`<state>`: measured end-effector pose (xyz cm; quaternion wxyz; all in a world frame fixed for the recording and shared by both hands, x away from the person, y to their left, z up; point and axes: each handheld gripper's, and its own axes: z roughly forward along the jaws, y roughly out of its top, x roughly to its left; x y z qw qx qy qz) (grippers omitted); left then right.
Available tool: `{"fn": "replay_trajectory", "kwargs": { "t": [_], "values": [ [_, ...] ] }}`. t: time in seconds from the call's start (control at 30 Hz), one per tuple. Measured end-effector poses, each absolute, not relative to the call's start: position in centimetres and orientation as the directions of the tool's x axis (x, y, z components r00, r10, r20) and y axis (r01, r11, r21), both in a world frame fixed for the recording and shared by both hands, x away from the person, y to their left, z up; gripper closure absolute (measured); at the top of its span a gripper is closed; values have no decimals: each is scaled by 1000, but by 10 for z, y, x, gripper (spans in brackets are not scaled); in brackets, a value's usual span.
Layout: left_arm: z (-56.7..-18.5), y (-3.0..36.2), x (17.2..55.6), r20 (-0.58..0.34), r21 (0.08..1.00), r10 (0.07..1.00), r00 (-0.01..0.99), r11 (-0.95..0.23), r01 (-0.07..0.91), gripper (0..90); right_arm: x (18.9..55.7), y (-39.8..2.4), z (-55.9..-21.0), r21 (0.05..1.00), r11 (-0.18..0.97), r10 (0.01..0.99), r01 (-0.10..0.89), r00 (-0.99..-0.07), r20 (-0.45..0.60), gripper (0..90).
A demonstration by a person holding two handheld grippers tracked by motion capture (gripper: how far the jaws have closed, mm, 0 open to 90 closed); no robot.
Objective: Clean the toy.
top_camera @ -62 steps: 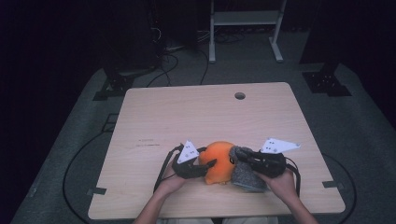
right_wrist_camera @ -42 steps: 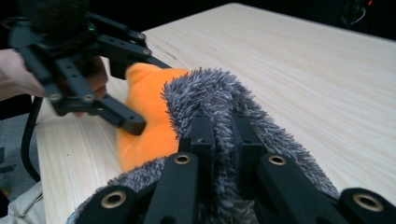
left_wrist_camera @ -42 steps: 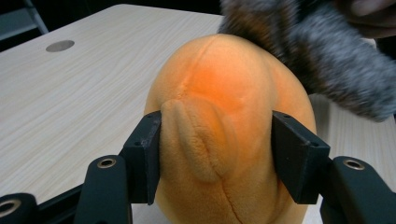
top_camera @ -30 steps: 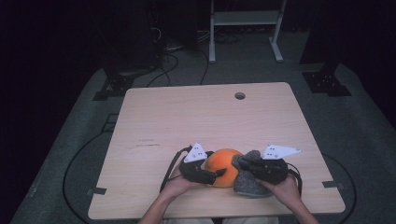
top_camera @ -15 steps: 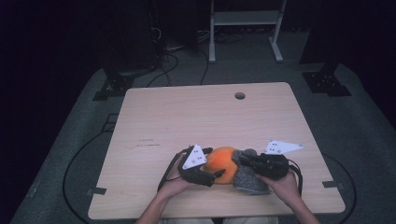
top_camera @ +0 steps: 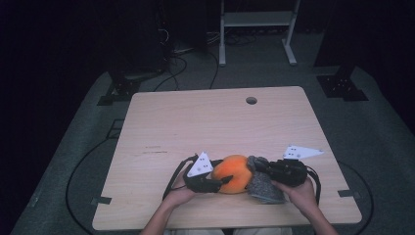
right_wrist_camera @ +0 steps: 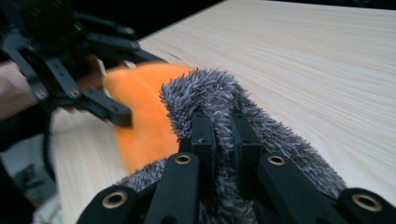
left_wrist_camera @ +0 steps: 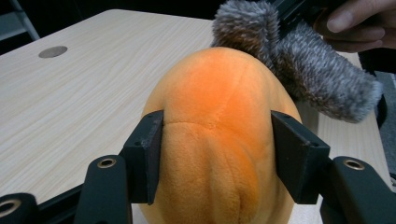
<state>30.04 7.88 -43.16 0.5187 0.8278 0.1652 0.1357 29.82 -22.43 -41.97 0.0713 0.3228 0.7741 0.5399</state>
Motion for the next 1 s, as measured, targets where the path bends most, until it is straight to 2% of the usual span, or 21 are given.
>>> {"fn": "replay_trajectory", "kwargs": {
  "t": [0.07, 0.13, 0.2, 0.27, 0.3, 0.33, 0.43, 0.5, 0.53, 0.6, 0.7, 0.77, 0.83, 1.0],
  "values": [
    [-428, 80, 302, 25, 902, 415, 909, -401, 159, 337, 299, -217, -421, 871, 244, 570, 426, -790, 226, 818],
    [-423, 81, 306, -48, 907, 429, 902, -359, 219, 214, 297, -213, -423, 868, 263, 563, 421, -798, 217, 819],
    [-420, 83, 308, -97, 909, 431, 897, -328, 256, 164, 293, -211, -422, 864, 287, 555, 413, -807, 201, 819],
    [-422, 79, 309, -85, 884, 444, 892, -379, 274, 140, 289, -211, -424, 859, 295, 540, 418, -815, 211, 819],
    [-426, 76, 309, -92, 876, 440, 893, -391, 283, 148, 288, -211, -425, 859, 299, 538, 417, -816, 209, 819],
    [-428, 76, 308, -97, 878, 424, 900, -390, 279, 198, 287, -211, -425, 857, 303, 539, 416, -817, 206, 819],
    [-427, 73, 300, 28, 890, 419, 908, -424, 168, 423, 287, -214, -425, 856, 305, 549, 417, -811, 200, 818],
    [-425, 70, 297, 99, 900, 424, 900, -425, 101, 459, 286, -214, -425, 860, 299, 557, 414, -807, 195, 819],
    [-425, 70, 297, 135, 904, 421, 897, -423, 62, 462, 285, -214, -424, 863, 299, 564, 406, -805, 183, 819],
    [-424, 71, 298, 146, 905, 421, 895, -421, 51, 445, 284, -214, -425, 862, 301, 572, 407, -801, 178, 819],
    [-423, 79, 304, 25, 922, 421, 907, -361, 142, 272, 285, -210, -428, 864, 294, 571, 409, -800, 185, 819],
    [-421, 83, 306, -43, 928, 417, 908, -321, 192, 226, 285, -207, -427, 866, 298, 559, 402, -808, 183, 818],
    [-423, 83, 307, -38, 917, 434, 900, -343, 204, 309, 284, -202, -427, 867, 307, 548, 391, -818, 175, 818],
    [-427, 86, 307, -56, 904, 449, 892, -356, 236, 368, 286, -208, -431, 857, 310, 563, 411, -806, 182, 818]
  ]
}}
